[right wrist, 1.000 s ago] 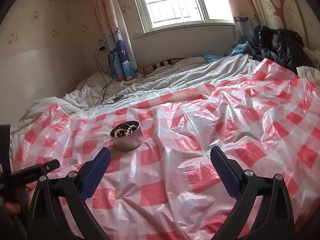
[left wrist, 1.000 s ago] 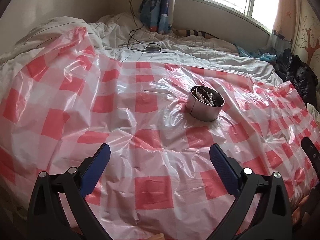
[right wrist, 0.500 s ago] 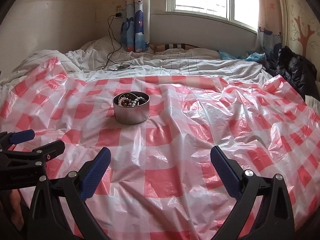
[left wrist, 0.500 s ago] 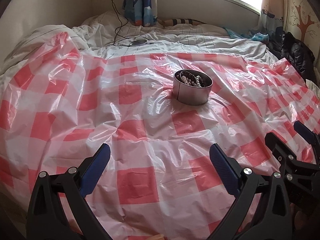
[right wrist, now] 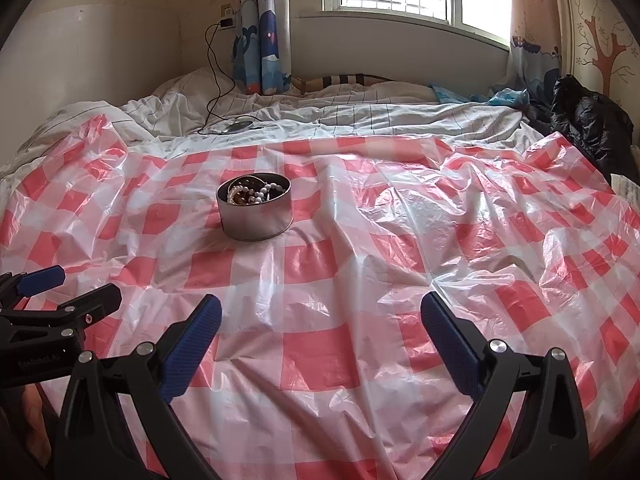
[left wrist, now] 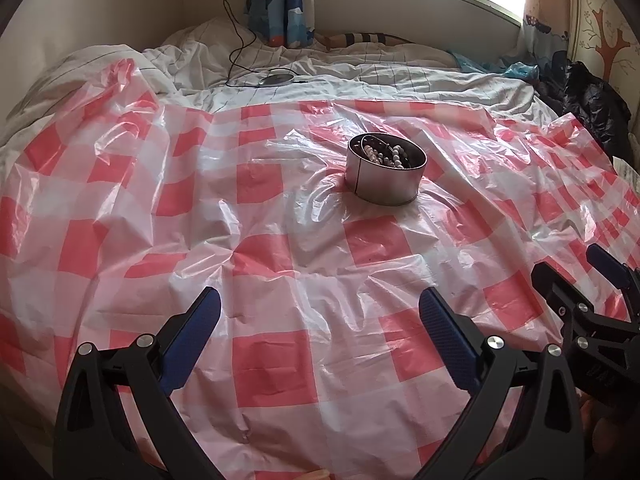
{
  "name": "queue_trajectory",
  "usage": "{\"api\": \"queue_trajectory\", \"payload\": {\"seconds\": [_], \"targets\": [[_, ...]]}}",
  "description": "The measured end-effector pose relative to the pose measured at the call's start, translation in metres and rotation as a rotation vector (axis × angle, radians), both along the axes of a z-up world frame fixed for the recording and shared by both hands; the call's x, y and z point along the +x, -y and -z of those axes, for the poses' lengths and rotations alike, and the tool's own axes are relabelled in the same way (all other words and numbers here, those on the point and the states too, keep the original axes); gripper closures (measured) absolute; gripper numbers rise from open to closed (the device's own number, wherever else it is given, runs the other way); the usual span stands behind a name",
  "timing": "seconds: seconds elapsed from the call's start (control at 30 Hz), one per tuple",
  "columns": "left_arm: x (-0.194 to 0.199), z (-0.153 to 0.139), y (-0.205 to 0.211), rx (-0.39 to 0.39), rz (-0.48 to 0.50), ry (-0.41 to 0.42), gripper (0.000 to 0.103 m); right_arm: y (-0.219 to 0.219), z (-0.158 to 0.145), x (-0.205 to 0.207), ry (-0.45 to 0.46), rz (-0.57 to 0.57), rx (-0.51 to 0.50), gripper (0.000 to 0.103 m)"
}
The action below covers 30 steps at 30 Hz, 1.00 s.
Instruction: Organize jewelry
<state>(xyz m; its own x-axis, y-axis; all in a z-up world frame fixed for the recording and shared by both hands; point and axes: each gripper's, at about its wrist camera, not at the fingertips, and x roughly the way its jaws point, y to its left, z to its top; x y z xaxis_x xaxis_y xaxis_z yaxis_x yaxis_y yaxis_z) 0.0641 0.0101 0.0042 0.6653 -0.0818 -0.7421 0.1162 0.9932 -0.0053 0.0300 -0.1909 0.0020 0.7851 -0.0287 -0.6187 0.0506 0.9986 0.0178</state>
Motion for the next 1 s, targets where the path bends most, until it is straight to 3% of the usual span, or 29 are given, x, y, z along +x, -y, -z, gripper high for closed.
{"api": "queue_trajectory", "payload": {"seconds": [0.23,0.27,0.37,0.43,0.67,0.83,1.0], "targets": [[0.001,0.0,0.008,0.057,-0.008,-0.004,0.008,-0.001,0.001,0.001,-0.005,0.004,0.002,0.007],[0.002,-0.001,0.006,0.041,-0.013,-0.007,0.008,0.0,0.0,0.001,-0.005,0.004,0.002,0.007],[0.01,0.006,-0.007,-0.105,0.014,-0.093,0.008,-0.001,0.001,0.002,-0.009,0.004,0.001,0.007],[0.01,0.008,-0.011,-0.145,0.017,-0.097,0.008,0.001,0.001,0.002,-0.01,0.005,0.007,0.007],[0.001,0.005,-0.007,-0.114,-0.024,-0.022,0.008,0.01,0.001,0.001,-0.009,0.019,0.046,0.007],[0.011,0.022,-0.01,-0.154,-0.033,-0.156,0.008,0.013,0.003,0.003,-0.033,0.043,0.054,0.007],[0.013,0.028,-0.007,-0.1,-0.032,-0.175,0.008,0.008,0.005,0.006,-0.047,0.04,0.02,0.007]]}}
